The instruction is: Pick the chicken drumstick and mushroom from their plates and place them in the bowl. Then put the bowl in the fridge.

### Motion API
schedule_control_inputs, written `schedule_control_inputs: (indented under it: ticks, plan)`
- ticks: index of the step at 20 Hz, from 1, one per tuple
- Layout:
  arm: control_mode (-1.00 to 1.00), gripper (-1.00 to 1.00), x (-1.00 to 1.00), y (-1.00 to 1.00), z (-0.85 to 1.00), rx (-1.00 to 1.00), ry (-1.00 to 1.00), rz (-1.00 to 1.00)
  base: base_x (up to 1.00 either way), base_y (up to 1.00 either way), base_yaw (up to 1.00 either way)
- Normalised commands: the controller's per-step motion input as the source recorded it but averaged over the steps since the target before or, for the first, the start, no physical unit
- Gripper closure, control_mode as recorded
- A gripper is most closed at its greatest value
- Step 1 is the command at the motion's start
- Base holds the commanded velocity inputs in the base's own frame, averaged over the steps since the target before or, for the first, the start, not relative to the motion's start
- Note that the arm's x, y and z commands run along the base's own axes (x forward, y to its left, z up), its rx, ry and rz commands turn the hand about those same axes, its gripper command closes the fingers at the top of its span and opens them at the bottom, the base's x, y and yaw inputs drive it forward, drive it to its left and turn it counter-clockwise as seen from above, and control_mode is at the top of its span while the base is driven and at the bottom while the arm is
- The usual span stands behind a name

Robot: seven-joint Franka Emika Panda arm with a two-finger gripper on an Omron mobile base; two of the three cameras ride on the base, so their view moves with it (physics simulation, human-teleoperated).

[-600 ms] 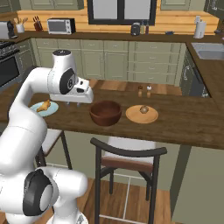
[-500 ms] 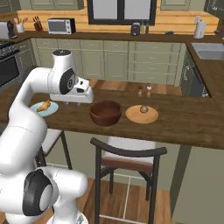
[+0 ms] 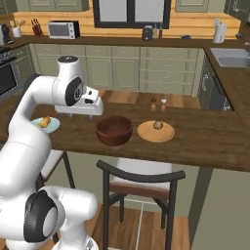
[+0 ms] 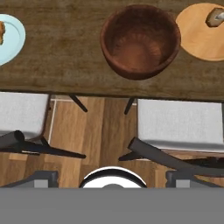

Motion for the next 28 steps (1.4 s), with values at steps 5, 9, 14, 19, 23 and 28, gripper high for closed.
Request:
schedule_control_inputs:
  ticks: [5, 9, 14, 19, 23, 28]
  plan:
    - [1.00, -1.00, 0.00, 0.00, 0.00, 0.00, 0.00, 0.00, 0.55, 0.18, -0.11]
    - [1.00, -1.00, 0.00, 0.00, 0.00, 0.00, 0.00, 0.00, 0.48, 0.65, -0.05]
    - [1.00, -1.00, 0.00, 0.00, 0.00, 0.00, 0.00, 0.00, 0.65, 0.61, -0.03]
    - [1.00, -1.00, 0.00, 0.00, 0.00, 0.00, 0.00, 0.00, 0.73, 0.45, 0.00]
    - [1.00, -1.00, 0.00, 0.00, 0.00, 0.00, 0.00, 0.00, 0.65, 0.40, 0.00]
    - [-1.00, -1.00, 0.32, 0.02, -0.03, -0.02, 0.00, 0.00, 0.34, 0.18, 0.00]
